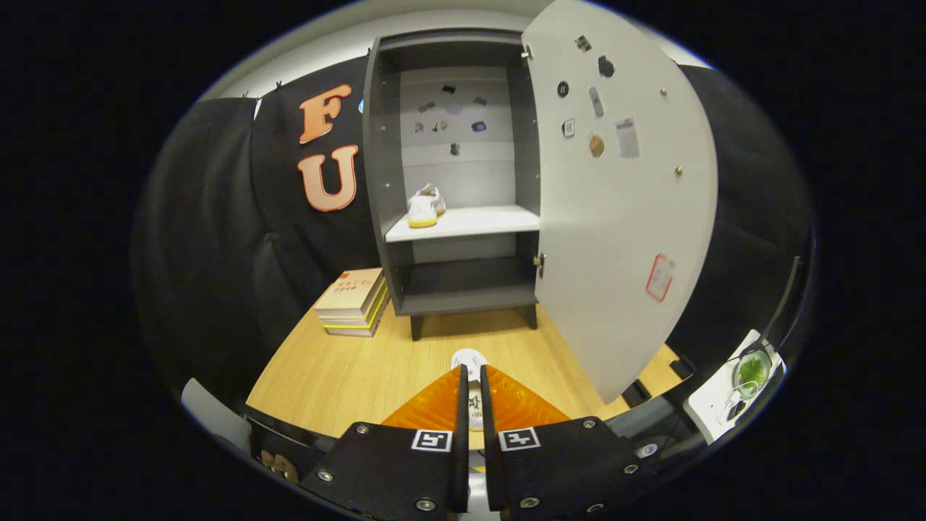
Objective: Open the shoe cabinet door, grab the shoes and put them into the shoe cabinet, then close the shoe cabinet door.
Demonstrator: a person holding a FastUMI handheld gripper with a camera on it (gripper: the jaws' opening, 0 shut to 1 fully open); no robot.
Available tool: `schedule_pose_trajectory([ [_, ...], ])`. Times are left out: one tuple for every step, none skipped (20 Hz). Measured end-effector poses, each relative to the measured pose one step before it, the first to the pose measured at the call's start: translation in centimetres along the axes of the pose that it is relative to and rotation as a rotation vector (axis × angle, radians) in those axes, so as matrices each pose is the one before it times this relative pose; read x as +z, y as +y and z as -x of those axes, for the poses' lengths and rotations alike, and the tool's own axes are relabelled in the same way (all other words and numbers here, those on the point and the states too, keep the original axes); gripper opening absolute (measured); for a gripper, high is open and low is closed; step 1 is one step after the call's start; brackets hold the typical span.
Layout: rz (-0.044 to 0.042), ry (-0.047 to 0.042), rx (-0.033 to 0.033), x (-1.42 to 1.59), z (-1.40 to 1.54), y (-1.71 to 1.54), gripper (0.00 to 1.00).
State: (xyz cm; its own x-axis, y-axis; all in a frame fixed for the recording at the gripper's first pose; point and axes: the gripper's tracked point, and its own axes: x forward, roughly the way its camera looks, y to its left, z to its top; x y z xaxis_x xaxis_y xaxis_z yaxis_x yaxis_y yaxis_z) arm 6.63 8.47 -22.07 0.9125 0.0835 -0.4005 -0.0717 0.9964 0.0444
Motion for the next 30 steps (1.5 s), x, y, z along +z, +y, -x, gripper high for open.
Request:
schedule_pose_trajectory([
  [0.00234,0.03862,0.00985,-1.875,-1.437,0.456,0.09],
  [0.00574,0.03559,0.00974,-1.583,-1.537,0.567,0.09],
  [0.01083,0.02722,0.00583,-1.339,-1.511,0.242,0.09],
  [0.00839,0.03314,0.00281,-1.185,-1.478,0.213,0.09],
  [0.00863,0.03427,0.00933,-1.192,-1.182,0.273,0.09],
  [0.00368,0.01680,0.00948,-0.472,-1.635,0.404,0.09],
  [0.00075,0.02760,0.01215,-0.590,-1.493,0.259,0.09],
  [0.00329,0.01920,0.00839,-0.589,-1.216,-0.031,0.10],
  [0.00058,0.01737,0.00677,-0.392,-1.283,-0.009,0.10],
  [-0.00336,0.01926,0.01119,-0.207,-1.222,0.056,0.10],
  [-0.00077,0.01639,0.00935,-0.160,-1.292,0.068,0.10],
  [0.00261,0.01657,0.00507,-0.144,-1.310,-0.075,0.10],
  [0.00606,0.01453,0.00048,-0.177,-1.213,-0.186,0.09],
  [0.00577,0.01566,0.00124,-0.202,-1.161,-0.069,0.10],
  [0.00100,0.01462,0.00365,-0.143,-0.923,-0.117,0.10],
  [-0.00360,0.01229,0.00351,-0.105,-0.979,-0.107,0.10],
  [-0.00477,0.00977,0.00118,-0.035,-0.849,-0.207,0.10],
  [0.00025,0.01279,-0.00163,-0.133,-0.931,-0.184,0.10],
  [0.00273,0.01135,-0.00519,-0.111,-0.886,-0.307,0.10],
  [0.00301,0.00662,-0.00363,0.059,-0.677,-0.120,0.10],
  [0.00324,0.00605,-0.00101,0.046,-0.721,-0.095,0.09],
  [-0.00188,0.00818,0.00451,0.045,-0.777,0.197,0.09],
  [-0.00711,0.00573,0.00515,0.136,-0.673,0.136,0.10],
  [-0.00237,0.00234,0.00295,0.183,-0.670,0.100,0.10],
  [0.00178,-0.00288,-0.00508,0.284,-0.658,-0.010,0.10],
  [-0.00519,-0.00247,0.00010,0.251,-0.703,0.150,0.10],
  [-0.01365,0.00182,0.00125,0.183,-0.627,0.093,0.10],
  [-0.01355,-0.00145,-0.00115,0.180,-0.532,-0.012,0.10],
  [-0.01658,-0.01403,-0.00707,0.376,-0.249,-0.207,0.10],
  [-0.02278,-0.00506,0.00528,0.006,-0.163,0.096,0.08],
])
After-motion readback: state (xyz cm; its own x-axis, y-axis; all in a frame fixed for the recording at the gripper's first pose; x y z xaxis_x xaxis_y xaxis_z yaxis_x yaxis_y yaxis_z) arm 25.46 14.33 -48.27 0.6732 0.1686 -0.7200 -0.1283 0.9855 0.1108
